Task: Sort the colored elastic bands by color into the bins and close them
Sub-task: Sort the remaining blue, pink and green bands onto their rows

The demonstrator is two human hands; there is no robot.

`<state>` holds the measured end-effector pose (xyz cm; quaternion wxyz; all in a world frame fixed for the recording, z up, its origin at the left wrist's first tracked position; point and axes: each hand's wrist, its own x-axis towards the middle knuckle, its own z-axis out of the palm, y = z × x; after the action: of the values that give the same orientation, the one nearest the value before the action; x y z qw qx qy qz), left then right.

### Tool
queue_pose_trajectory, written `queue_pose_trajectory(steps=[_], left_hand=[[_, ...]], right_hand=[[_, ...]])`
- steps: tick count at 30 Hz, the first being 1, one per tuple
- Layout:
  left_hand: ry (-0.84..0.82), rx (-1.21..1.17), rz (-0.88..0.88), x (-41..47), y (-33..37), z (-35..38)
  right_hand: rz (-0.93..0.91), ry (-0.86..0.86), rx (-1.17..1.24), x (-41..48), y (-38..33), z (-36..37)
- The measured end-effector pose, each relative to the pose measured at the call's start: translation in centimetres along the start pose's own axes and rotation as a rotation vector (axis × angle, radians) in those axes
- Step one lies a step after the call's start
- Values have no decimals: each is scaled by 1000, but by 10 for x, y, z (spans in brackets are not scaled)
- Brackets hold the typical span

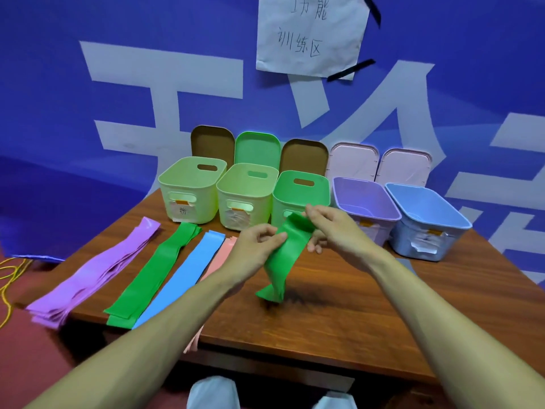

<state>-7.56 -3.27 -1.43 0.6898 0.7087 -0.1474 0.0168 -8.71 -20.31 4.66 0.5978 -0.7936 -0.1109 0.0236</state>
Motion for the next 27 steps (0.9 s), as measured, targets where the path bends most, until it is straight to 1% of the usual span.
queue_pose_trajectory(steps=[3,8,10,13,17,19,20,22,27], left_hand=[[46,1,-12,0,7,-10],[15,17,15,-8,19,-27],[-8,17,24,-14,22,-37],[-41,49,24,-27,26,-53],[-106,65,-47,-46,22,-81],[-140,114,-96,-56,16,-99],[-125,116,-124,-60,11,-111],[-82,116,-173,-70,4,-136],[21,219,-265,-86,-14,-193]], right_hand=[[-97,-45,-139,-1,-10,5],[-241,114,-264,8,-21,18],[-280,127,-220,12,-30,26],[-315,107,-79,18,-48,46],[-311,98,126,32,-69,74],[-290,110,184,43,-73,87],[-280,107,189,49,-74,94],[-265,104,138,63,-71,108],[-228,106,-24,108,-48,145]])
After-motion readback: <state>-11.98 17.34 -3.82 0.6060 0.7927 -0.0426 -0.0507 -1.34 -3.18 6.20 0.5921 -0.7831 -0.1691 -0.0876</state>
